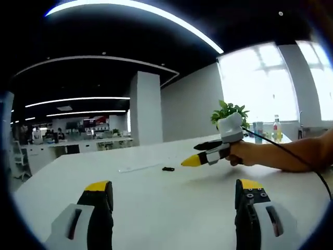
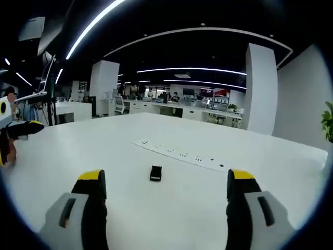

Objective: Snap the two parts of the plastic buckle together until the buckle closes and remains connected.

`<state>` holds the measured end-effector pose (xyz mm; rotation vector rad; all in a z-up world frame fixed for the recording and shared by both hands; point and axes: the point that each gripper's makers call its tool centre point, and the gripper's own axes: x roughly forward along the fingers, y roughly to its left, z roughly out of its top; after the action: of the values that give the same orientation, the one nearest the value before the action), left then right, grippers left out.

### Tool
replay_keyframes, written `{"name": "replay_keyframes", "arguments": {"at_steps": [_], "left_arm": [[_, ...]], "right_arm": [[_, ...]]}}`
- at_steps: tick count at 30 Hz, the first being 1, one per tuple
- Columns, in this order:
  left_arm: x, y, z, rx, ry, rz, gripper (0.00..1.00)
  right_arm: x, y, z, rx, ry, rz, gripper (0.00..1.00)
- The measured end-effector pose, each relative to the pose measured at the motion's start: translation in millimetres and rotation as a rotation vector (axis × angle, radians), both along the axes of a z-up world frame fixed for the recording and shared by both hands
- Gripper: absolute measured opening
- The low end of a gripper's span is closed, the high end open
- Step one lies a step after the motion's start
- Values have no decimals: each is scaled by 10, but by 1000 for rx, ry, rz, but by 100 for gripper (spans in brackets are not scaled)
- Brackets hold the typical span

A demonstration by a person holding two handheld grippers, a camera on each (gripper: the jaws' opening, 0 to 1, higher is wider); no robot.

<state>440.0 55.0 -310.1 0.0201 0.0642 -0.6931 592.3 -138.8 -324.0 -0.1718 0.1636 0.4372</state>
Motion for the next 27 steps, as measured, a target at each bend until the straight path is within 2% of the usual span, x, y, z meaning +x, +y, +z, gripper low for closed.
{"name": "replay_keyframes", "arguments": {"at_steps": [6,9,12,15,17,24,27], "left_arm": [[85,12,-50,6,24,-1,100],[67,24,-55,12,22,3,100],[64,32,-48,9,21,6,100],[34,32,-45,2,23,2,100],[1,15,-48,-3,26,0,100],[-23,3,-79,18,20,-1,100],[-36,-21,-92,29,19,-6,100]], "right_arm": [[-61,22,-36,-20,5,15,95],[-190,32,-50,-28,4,19,95],[-193,17,-39,-27,6,24,95],[-382,26,-26,-34,1,28,94],[-376,8,-16,-24,2,27,93],[-596,-6,7,-26,-8,28,92],[-602,-46,-2,-26,-10,21,91]]}}
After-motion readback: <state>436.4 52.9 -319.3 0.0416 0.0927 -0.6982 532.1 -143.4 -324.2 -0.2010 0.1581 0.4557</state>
